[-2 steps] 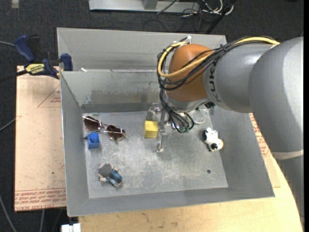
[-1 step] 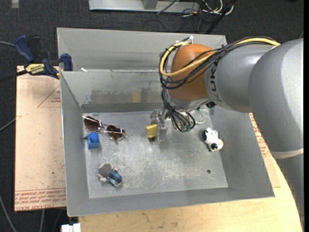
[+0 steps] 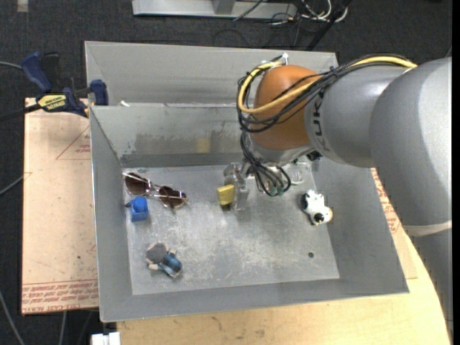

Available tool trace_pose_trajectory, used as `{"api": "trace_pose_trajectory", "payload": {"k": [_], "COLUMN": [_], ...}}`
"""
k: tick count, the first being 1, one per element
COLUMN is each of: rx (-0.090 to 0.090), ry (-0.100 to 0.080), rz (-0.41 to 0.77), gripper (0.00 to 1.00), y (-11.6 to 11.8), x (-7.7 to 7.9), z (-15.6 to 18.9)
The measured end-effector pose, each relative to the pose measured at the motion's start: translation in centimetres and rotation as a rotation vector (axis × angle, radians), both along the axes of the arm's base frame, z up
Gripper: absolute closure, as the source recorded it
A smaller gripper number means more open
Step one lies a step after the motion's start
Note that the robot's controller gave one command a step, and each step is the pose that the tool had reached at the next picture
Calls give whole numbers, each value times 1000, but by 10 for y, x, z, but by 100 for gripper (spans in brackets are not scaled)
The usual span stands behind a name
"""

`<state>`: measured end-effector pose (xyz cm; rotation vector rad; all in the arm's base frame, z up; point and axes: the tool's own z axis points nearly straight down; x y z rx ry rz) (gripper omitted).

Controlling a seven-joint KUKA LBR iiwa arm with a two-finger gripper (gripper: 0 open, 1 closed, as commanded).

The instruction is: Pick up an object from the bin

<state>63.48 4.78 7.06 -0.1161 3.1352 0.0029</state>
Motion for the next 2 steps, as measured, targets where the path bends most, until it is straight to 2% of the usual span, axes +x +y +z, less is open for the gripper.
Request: {"api": "trace_pose_trajectory", "payload": {"k": [2], "rx": [0], "ry": [3], "rz": [0], "gripper": [100], "y": [0], "x": [-1], "z": [9]}}
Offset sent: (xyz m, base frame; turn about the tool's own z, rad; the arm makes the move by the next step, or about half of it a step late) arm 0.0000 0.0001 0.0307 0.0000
